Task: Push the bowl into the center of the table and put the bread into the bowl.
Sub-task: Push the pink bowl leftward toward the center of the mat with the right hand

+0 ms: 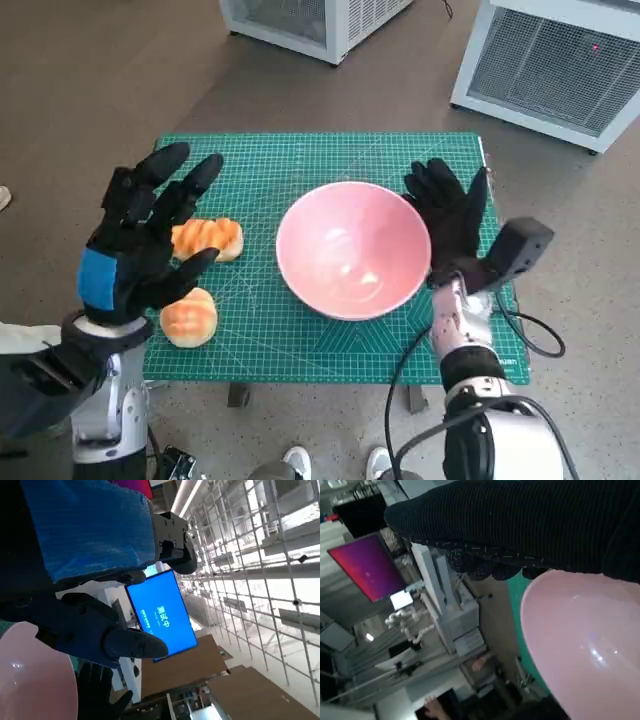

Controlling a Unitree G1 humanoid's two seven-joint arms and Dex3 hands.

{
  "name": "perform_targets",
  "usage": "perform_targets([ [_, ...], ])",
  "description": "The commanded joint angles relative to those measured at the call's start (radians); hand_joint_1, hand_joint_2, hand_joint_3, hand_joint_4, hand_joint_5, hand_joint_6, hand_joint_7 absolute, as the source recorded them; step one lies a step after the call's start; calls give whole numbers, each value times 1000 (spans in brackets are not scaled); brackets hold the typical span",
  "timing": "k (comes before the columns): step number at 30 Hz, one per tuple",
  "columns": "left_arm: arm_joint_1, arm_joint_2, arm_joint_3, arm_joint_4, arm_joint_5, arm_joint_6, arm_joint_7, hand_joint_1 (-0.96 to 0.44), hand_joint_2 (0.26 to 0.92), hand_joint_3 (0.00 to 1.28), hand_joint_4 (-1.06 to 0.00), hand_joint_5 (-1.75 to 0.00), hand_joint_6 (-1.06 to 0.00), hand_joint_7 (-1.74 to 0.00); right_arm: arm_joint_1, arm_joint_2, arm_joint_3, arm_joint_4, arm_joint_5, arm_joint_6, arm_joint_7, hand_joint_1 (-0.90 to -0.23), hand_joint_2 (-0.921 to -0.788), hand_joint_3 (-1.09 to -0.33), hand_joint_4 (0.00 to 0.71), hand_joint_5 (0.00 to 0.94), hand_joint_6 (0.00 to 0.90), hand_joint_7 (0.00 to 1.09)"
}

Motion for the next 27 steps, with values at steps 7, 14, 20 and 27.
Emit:
perform_targets([
  [7, 32, 6, 12, -39, 22, -1, 31, -345, 921, 183, -370, -167, -75, -671, -28, 35, -19, 18, -6, 47, 7, -608, -921, -818, 265, 6, 254, 455],
  [14, 39, 3, 8, -44, 31, -6, 42, -352, 921, 182, -362, -168, -76, -663, -44, 28, -14, 20, -18, 63, 6, -634, -921, -818, 272, 7, 265, 451],
  [20, 43, 1, 6, -38, 34, -12, 46, -347, 921, 183, -357, -168, -78, -657, -49, 13, -14, 16, -25, 59, 11, -609, -921, -833, 270, 4, 264, 444],
  [27, 43, -4, 0, -31, 33, -17, 44, -344, 921, 184, -354, -169, -80, -651, -48, -7, -6, 5, -41, 17, 18, -601, -921, -828, 256, 0, 257, 436],
])
